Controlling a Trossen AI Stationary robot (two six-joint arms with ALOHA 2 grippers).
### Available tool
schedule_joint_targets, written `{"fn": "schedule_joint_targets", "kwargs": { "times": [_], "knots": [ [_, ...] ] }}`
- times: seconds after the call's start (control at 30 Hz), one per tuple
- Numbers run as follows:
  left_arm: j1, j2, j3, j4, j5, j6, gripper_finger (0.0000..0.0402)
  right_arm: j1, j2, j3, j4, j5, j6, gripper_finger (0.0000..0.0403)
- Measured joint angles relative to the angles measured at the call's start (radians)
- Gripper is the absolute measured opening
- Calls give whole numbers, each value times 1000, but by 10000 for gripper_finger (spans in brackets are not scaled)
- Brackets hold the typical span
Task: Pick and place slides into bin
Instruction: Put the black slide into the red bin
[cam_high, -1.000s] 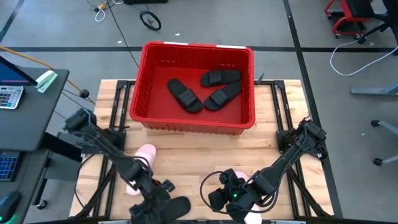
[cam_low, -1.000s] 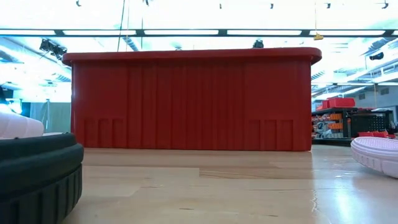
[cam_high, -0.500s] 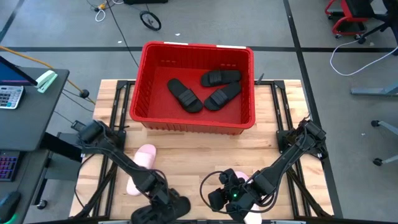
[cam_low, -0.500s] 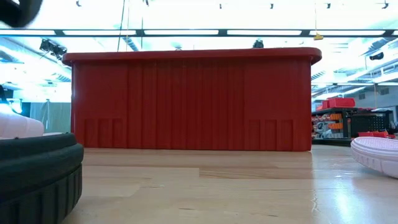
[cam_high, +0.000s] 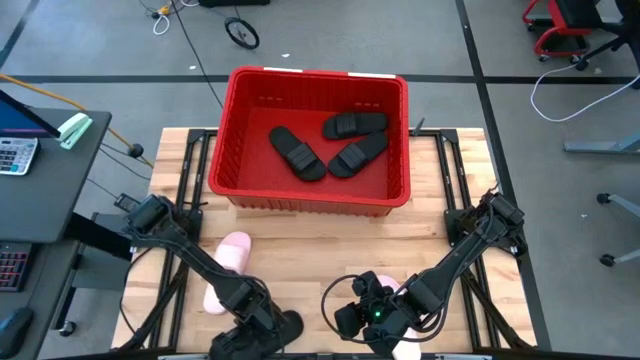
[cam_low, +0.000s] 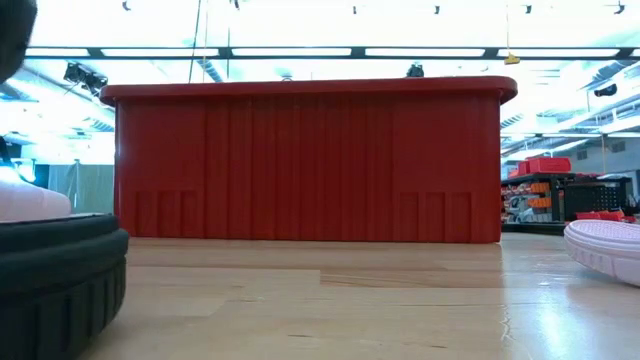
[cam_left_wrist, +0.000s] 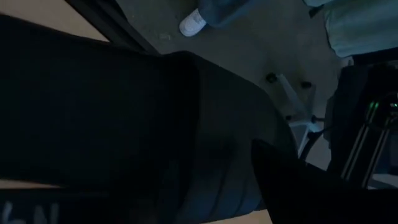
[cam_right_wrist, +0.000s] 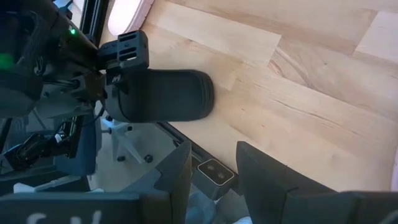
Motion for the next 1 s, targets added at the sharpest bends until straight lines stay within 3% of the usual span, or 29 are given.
{"fn": "schedule_joint_targets", "kwargs": {
  "times": [0.2,0.37,0.63,0.83,1.0],
  "knots": [
    [0,0,0,0,4,-1,195,0,0,0,0,0,-4,134],
    [0,0,0,0,4,8,175,0,0,0,0,0,-5,134],
    [3,40,2,-1,17,6,109,0,0,0,-1,0,-19,134],
    [18,56,6,-8,38,-1,18,1,0,0,-1,0,-26,134],
    [35,18,58,-44,28,-115,16,1,0,0,-1,0,-34,134]
  ]
}}
